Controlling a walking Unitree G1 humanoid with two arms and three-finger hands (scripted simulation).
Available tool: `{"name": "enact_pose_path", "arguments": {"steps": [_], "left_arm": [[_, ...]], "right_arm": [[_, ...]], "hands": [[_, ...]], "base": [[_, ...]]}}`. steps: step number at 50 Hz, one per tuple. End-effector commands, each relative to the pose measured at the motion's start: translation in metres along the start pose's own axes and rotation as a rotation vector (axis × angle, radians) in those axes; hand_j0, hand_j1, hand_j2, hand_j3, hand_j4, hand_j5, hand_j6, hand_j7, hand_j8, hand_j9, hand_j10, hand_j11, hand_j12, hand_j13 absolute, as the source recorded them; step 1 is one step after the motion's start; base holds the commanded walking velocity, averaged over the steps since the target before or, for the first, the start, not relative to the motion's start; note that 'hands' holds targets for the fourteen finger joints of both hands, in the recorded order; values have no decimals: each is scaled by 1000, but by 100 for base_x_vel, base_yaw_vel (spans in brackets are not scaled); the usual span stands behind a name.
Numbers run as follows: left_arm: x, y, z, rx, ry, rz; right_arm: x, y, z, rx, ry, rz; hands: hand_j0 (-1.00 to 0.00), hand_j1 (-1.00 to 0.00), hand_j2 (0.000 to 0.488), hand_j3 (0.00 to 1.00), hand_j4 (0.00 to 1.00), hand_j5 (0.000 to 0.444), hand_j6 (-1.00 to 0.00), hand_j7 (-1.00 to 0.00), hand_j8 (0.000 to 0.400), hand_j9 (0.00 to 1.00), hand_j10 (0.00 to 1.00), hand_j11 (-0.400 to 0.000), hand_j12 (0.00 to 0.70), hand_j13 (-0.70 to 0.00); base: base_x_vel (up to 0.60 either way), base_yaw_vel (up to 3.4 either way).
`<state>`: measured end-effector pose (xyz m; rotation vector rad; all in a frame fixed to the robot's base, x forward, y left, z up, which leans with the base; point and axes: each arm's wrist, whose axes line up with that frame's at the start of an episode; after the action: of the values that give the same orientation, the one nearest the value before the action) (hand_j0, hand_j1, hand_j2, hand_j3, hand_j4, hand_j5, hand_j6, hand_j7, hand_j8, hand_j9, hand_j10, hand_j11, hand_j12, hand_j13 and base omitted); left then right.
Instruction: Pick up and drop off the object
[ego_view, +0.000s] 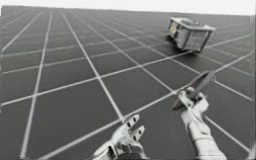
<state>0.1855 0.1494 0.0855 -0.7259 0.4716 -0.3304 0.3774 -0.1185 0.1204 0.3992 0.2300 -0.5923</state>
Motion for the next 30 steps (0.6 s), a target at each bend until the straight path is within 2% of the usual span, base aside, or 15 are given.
{"name": "enact_pose_path", "arguments": {"steps": [1, 30], "left_arm": [[-1, -4, 2, 16, -5, -5], [-1, -4, 2, 16, -5, -5]], "right_arm": [[-2, 2, 11, 31, -35, 21], [-2, 2, 11, 31, -35, 21]], "hands": [[0, 0, 0, 1000, 1000, 0, 0, 0, 0, 1000, 1000, -400, 0, -700], [0, 0, 0, 1000, 1000, 0, 0, 0, 0, 1000, 1000, -400, 0, -700]], "base": [[57, 5], [56, 7]]}}
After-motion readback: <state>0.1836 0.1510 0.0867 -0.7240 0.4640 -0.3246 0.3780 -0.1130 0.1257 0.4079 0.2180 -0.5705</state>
